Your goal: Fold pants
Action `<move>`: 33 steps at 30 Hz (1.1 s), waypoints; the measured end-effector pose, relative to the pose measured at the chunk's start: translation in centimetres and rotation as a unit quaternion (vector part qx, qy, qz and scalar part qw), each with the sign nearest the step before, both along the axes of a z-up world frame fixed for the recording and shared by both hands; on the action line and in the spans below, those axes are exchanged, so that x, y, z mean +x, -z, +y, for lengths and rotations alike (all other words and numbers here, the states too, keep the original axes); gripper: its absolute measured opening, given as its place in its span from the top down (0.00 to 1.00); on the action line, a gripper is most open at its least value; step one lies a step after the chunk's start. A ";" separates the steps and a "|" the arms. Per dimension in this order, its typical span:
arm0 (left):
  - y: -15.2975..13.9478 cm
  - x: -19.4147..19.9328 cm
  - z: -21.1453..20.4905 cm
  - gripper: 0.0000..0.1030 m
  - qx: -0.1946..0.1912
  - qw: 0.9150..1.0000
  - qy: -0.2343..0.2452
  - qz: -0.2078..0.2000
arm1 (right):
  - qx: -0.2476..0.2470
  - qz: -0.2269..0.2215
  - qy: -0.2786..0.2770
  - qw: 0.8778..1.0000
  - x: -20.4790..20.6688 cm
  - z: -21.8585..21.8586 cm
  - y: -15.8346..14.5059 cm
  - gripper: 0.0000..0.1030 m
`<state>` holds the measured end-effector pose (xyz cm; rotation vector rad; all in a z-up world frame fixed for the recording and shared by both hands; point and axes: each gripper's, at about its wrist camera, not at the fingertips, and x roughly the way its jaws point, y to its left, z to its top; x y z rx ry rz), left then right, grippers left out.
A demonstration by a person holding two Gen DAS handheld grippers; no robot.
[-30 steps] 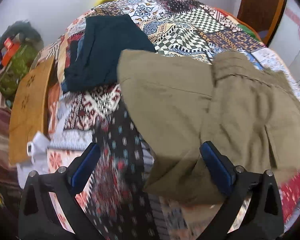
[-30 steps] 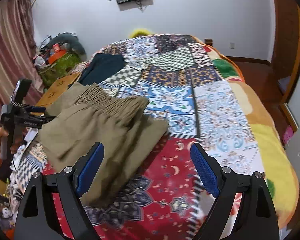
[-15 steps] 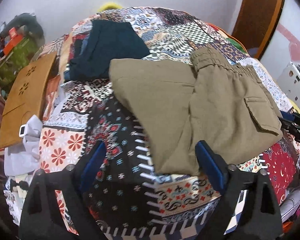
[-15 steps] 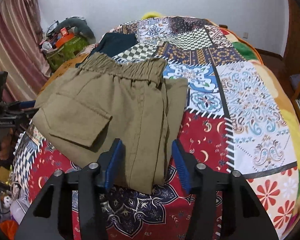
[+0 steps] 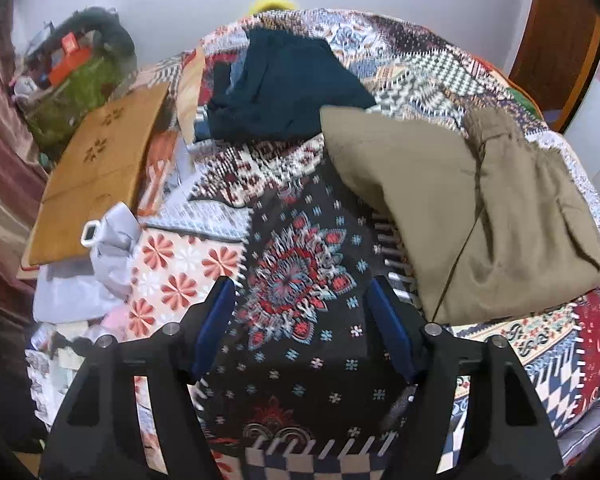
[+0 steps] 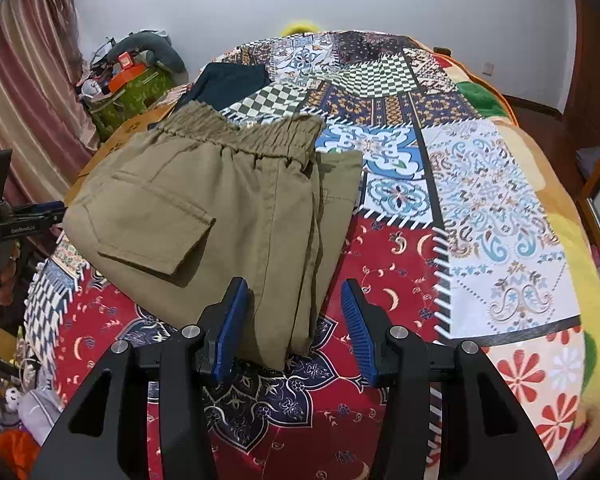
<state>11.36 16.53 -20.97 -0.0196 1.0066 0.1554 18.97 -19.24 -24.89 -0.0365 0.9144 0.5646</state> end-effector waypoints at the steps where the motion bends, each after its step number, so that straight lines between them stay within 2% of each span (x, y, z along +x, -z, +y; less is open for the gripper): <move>1: -0.7 0.0 -0.2 0.32 0.003 1.000 0.005 -0.008 | 0.000 -0.002 0.001 1.000 0.1 -0.1 -0.3 0.57; 4: -3.6 0.6 -1.5 0.29 -0.018 0.998 0.037 -0.045 | 0.009 -0.014 0.007 1.000 0.7 -0.2 -1.8 0.56; 9: -6.0 3.6 -5.4 0.25 -0.048 0.991 0.102 -0.077 | 0.053 -0.030 -0.002 0.998 2.1 0.8 -4.1 0.54; 13: -5.8 6.6 -8.3 0.25 -0.071 0.984 0.143 -0.073 | 0.070 -0.034 -0.023 0.997 3.2 2.6 -4.7 0.54; 18: -3.9 9.8 -11.5 0.25 -0.067 0.981 0.176 -0.045 | 0.066 -0.026 -0.054 0.996 4.6 5.5 -3.8 0.54; 22: -0.3 11.5 -11.6 0.25 -0.057 0.983 0.174 0.003 | 0.050 0.001 -0.069 0.996 5.9 7.0 -1.6 0.54; 24: 1.5 11.6 -11.1 0.21 -0.073 0.983 0.169 0.021 | 0.046 0.018 -0.072 0.996 6.4 7.2 -0.1 0.54; 26: 1.9 11.2 -9.8 0.18 -0.097 0.982 0.164 0.008 | 0.052 0.015 -0.078 0.995 6.2 6.9 0.4 0.54; 29: 1.7 10.2 -8.8 0.16 -0.091 0.984 0.152 -0.002 | 0.052 0.015 -0.082 0.995 6.0 6.0 0.3 0.54; 33: 1.4 8.7 -7.0 0.16 -0.109 0.984 0.140 -0.010 | 0.056 0.022 -0.077 0.995 5.6 4.6 0.3 0.56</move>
